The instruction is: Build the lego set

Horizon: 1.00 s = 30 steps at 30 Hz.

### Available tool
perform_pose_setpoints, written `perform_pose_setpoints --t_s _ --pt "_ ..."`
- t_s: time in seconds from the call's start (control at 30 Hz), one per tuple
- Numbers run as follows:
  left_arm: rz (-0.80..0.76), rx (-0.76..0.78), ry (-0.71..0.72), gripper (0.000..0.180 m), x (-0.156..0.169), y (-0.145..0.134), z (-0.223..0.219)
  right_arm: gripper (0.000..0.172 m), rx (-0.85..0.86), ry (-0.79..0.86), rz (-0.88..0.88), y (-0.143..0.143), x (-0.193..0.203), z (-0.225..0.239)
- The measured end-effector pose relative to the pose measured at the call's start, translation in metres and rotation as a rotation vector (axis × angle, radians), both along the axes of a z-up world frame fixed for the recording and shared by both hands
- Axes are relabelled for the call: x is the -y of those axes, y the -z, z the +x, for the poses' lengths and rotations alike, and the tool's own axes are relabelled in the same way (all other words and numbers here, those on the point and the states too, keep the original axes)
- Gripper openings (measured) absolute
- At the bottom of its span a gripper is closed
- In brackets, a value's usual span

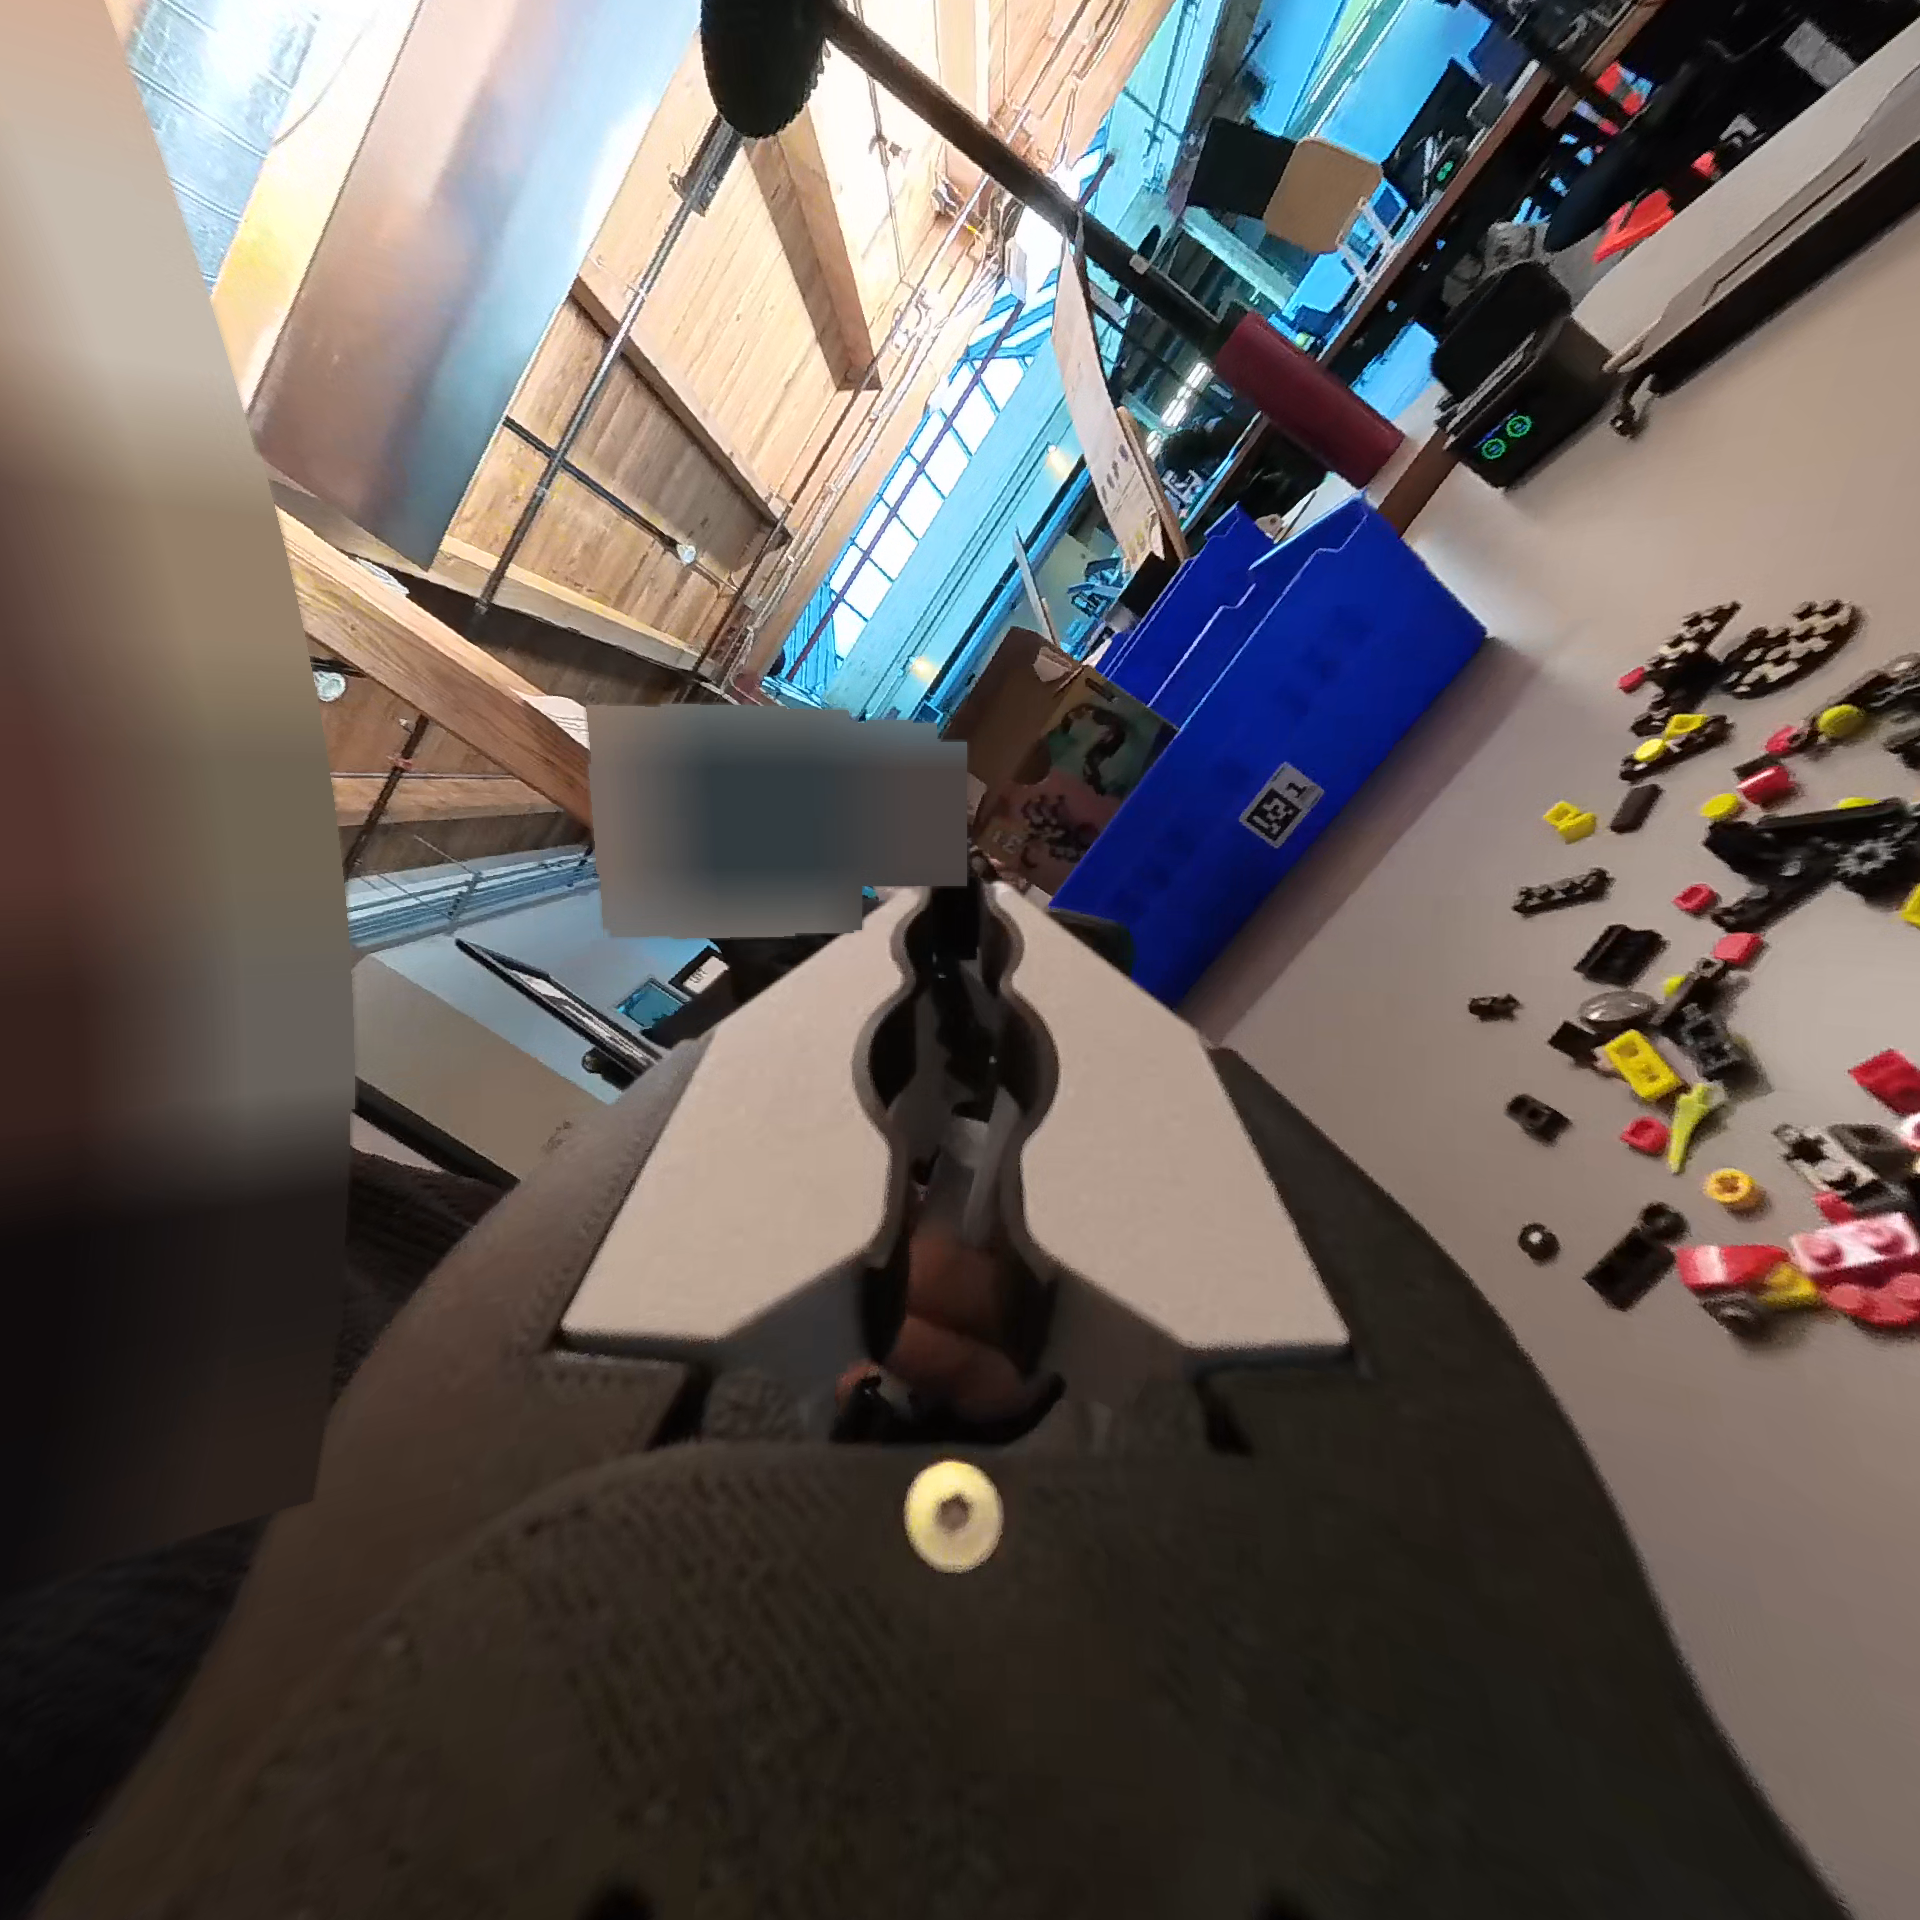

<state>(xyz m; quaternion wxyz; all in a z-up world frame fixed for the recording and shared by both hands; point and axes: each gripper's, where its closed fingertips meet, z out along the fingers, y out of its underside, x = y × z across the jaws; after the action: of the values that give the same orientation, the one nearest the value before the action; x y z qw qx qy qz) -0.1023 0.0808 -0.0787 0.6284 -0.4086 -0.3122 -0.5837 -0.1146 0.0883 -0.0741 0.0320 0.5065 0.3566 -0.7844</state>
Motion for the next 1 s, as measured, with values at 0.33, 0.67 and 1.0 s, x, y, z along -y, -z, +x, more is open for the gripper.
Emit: perform_pose_setpoints --t_s 0.33,0.67,1.0 --pt "-0.027 -0.011 0.012 0.0 0.001 0.009 -0.003 0.006 0.005 0.045 0.134 0.008 0.004 -0.004" --pt "-0.055 -0.064 0.028 0.0 -0.004 0.013 0.003 0.006 0.053 0.021 0.078 0.012 0.004 -0.004" --pt "-0.065 -0.12 0.039 0.0 -0.004 0.014 0.005 0.006 0.09 -0.027 0.142 0.018 0.005 -0.002"
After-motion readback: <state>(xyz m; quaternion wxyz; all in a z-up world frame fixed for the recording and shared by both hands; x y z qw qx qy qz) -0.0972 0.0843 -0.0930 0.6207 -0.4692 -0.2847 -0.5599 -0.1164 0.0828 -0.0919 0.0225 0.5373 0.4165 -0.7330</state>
